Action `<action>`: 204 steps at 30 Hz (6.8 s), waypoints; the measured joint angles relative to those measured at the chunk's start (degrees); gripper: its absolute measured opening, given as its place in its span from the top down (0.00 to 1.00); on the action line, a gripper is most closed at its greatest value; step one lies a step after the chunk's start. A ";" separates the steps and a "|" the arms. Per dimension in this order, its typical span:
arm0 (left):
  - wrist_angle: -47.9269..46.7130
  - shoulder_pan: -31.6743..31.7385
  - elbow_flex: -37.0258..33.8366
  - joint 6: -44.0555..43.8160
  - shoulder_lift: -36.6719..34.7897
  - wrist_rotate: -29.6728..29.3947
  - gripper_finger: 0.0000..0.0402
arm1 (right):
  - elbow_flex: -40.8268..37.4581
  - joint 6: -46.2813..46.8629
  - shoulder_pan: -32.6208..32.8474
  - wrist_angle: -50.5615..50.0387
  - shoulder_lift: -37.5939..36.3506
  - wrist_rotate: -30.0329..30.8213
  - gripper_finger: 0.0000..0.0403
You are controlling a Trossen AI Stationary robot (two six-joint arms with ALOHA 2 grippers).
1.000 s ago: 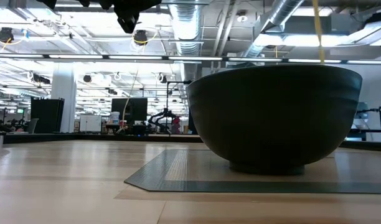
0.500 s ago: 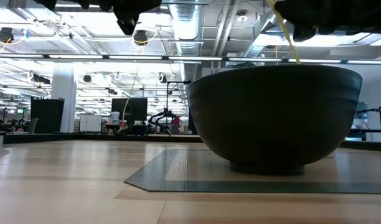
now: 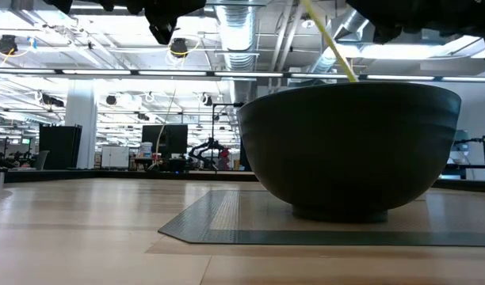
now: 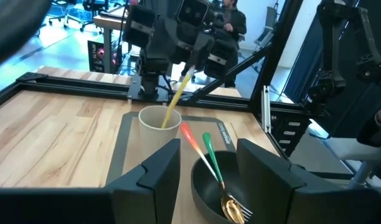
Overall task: Pick & Place Utensil
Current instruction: Return to Home Position
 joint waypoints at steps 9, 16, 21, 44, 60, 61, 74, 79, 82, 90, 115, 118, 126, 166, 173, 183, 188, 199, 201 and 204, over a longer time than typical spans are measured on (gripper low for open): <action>0.00 -0.02 0.00 -0.01 0.00 0.00 0.60 | 0.84 -10.51 0.07 9.94 -2.39 3.31 0.60; 0.00 -0.02 0.00 -0.01 0.00 -0.87 0.60 | 2.42 -10.67 -0.01 1.58 -8.86 11.17 0.62; -1.12 0.00 0.00 0.13 -2.49 -4.29 0.60 | 5.74 -14.36 0.00 -17.34 -16.40 11.19 0.66; -18.60 1.66 -21.99 7.14 -53.27 -17.11 0.60 | 1.71 13.42 -20.88 -50.94 -36.65 -26.59 0.82; -22.19 1.66 -28.83 9.11 -61.11 -19.68 0.60 | -11.00 16.94 -33.20 -46.89 -45.33 -33.44 0.82; -22.15 1.66 -28.83 8.68 -61.11 -19.69 0.60 | -11.43 17.37 -33.56 -46.80 -46.08 -33.69 0.82; -12.24 1.64 -36.20 9.05 -61.00 -17.25 0.60 | -13.14 17.40 -37.76 -47.32 -49.82 -33.59 0.82; -12.32 1.64 -36.17 7.27 -60.01 -16.70 0.60 | -13.14 14.55 -38.80 -47.94 -49.81 -33.35 0.82; -12.28 1.64 -36.17 7.25 -58.83 -16.69 0.60 | -13.14 13.49 -39.13 -47.88 -49.82 -33.33 0.82; -12.24 1.64 -36.17 7.25 -55.80 -16.68 0.60 | -13.14 13.45 -39.12 -47.91 -49.80 -33.24 0.82; -11.73 1.65 -36.17 7.25 -52.11 -16.68 0.60 | -13.14 13.45 -39.10 -47.99 -49.77 -33.24 0.82; -11.61 1.64 -36.17 7.25 -52.11 -16.68 0.60 | -13.14 13.45 -39.10 -48.10 -49.77 -33.24 0.82; -11.44 1.64 -36.15 7.25 -52.11 -16.68 0.60 | -13.14 13.45 -39.10 -48.30 -49.77 -33.24 0.82; -10.93 1.66 -36.14 7.26 -52.11 -16.68 0.60 | -13.14 13.45 -39.10 -48.34 -49.80 -33.24 0.82; -10.93 1.65 -36.14 7.26 -52.11 -16.68 0.60 | -13.14 13.45 -39.10 -48.34 -49.80 -33.24 0.82; -10.92 1.66 -36.15 7.25 -52.11 -16.68 0.60 | -13.14 13.45 -39.10 -48.34 -49.78 -33.24 0.82; -10.56 1.66 -36.13 7.27 -52.11 -16.68 0.60 | -13.14 13.45 -39.10 -48.34 -49.80 -33.24 0.82; -10.43 1.66 -36.14 7.26 -52.11 -16.69 0.60 | -13.14 13.45 -39.10 -48.34 -49.80 -33.24 0.82; -10.16 1.66 -36.13 7.26 -52.11 -16.68 0.60 | -13.14 13.45 -39.10 -48.34 -49.80 -33.24 0.82; -10.10 1.65 -36.13 7.25 -52.12 -16.68 0.60 | -13.14 13.45 -39.10 -48.35 -49.80 -33.24 0.82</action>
